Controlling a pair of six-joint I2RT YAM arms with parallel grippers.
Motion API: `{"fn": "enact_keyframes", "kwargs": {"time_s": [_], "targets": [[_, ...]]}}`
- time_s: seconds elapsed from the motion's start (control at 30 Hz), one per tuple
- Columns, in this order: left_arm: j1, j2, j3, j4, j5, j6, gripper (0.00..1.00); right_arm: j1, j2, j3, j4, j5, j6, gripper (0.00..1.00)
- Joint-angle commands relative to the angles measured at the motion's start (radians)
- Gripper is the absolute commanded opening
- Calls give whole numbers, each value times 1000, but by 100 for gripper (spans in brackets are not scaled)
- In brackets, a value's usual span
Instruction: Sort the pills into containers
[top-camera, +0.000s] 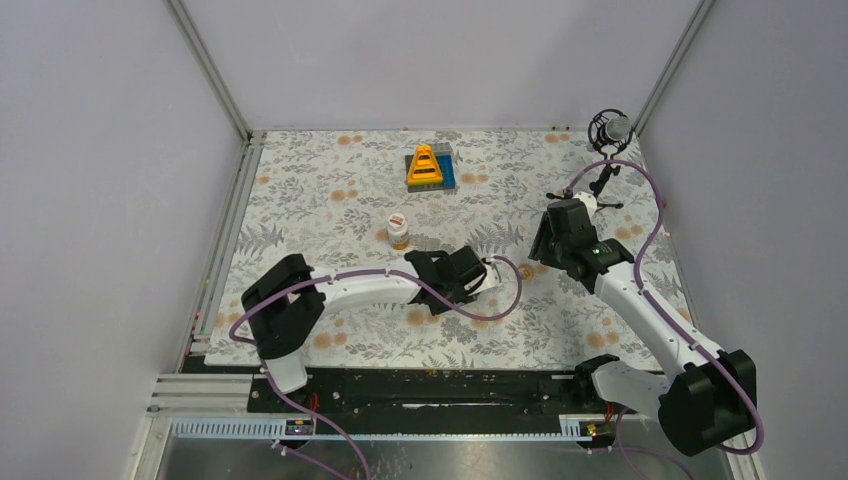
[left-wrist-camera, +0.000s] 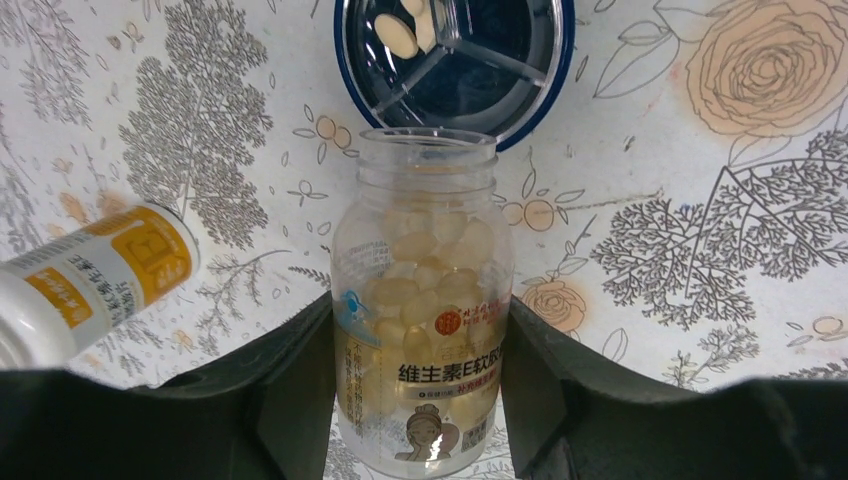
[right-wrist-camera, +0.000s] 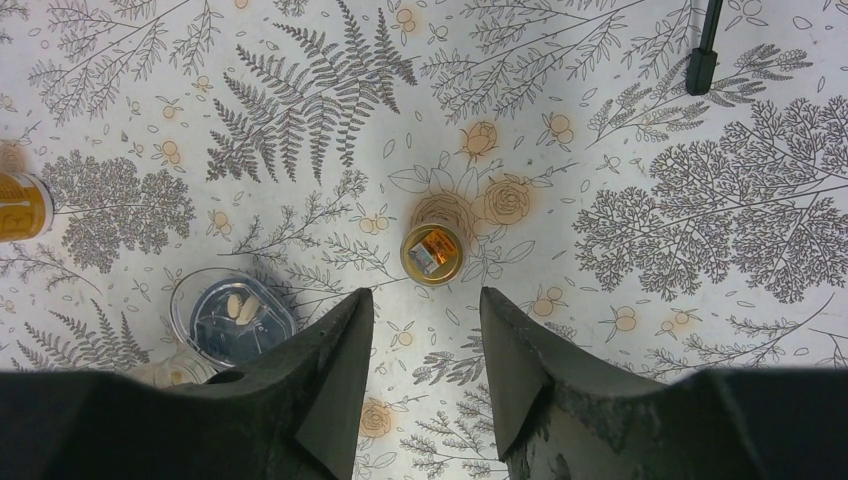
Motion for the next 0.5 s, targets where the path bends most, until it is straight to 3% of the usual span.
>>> {"fn": "enact_keyframes", "kwargs": {"time_s": [0.0, 0.47], "targets": [[-15, 32, 73, -46, -80, 31, 0, -13, -23, -8, -2, -5, 8, 51], [-42, 112, 161, -137, -186, 74, 0, -28, -18, -21, 12, -17, 6, 52]]}}
